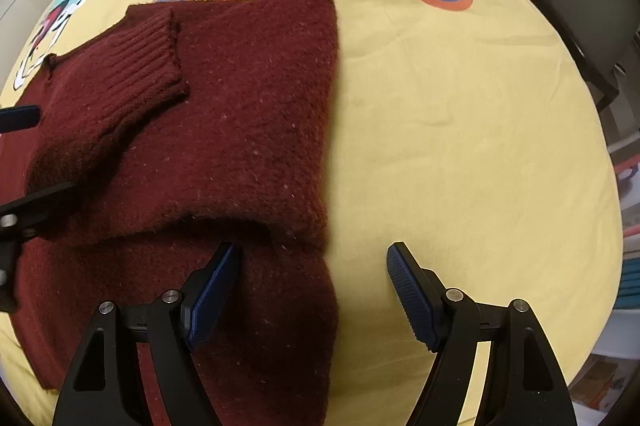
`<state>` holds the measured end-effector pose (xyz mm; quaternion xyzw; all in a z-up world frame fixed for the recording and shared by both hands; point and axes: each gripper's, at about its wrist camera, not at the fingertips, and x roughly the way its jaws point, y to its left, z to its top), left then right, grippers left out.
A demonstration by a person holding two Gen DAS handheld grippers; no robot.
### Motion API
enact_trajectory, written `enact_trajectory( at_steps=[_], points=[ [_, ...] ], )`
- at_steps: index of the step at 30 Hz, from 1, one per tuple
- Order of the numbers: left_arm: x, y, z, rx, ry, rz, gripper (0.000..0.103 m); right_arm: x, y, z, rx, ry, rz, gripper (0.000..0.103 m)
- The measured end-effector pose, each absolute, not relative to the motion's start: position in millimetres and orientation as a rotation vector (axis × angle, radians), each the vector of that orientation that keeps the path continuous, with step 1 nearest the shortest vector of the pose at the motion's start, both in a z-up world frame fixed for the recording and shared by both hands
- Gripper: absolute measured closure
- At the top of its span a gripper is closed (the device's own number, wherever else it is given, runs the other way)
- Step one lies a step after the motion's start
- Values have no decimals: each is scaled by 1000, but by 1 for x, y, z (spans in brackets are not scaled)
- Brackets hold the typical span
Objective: Fold small clothes
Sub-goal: 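Move the left gripper to the cuff of the other sleeve, then grasp the ribbed cuff with the left gripper and fold it across the body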
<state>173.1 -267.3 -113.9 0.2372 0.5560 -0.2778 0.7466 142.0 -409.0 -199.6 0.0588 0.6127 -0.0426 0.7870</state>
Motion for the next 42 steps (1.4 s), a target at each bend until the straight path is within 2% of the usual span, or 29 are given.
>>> enact_trajectory(
  at_steps=[4, 6, 7, 8, 9, 10, 11, 12, 24, 29, 33, 39, 42],
  points=[
    [179, -292, -138, 605, 1223, -600, 1, 136, -409, -205, 138, 1325, -91, 25],
    [182, -299, -149, 640, 1222, -599, 5, 136, -409, -206, 144, 1323, -93, 25],
    [184, -299, -153, 644, 1228, -591, 20, 135, -410, -206, 146, 1322, -93, 25],
    [187, -299, -156, 643, 1238, -582, 41, 134, -410, -207, 145, 1322, -93, 25],
    [189, -297, -157, 633, 1243, -577, 49, 133, -409, -209, 144, 1322, -93, 25],
    [192, -293, -156, 607, 1239, -577, 63, 133, -409, -209, 142, 1322, -93, 25],
    [194, -288, -153, 590, 1233, -575, 72, 133, -409, -209, 140, 1323, -94, 25],
    [198, -282, -148, 574, 1224, -562, 92, 134, -409, -209, 139, 1323, -95, 25],
    [225, -164, -90, 220, 1127, -452, 92, 138, -395, -204, 130, 1321, -95, 25],
    [222, -123, -110, 101, 1162, -401, 89, 135, -386, -207, 125, 1331, -96, 25],
    [221, -100, -145, -31, 1279, -363, 86, 134, -386, -207, 143, 1335, -95, 25],
    [208, -66, -150, -100, 1335, -297, 64, 136, -385, -207, 150, 1336, -93, 25],
    [209, -40, -141, -133, 1336, -269, 43, 140, -386, -205, 143, 1334, -91, 25]
  ],
)
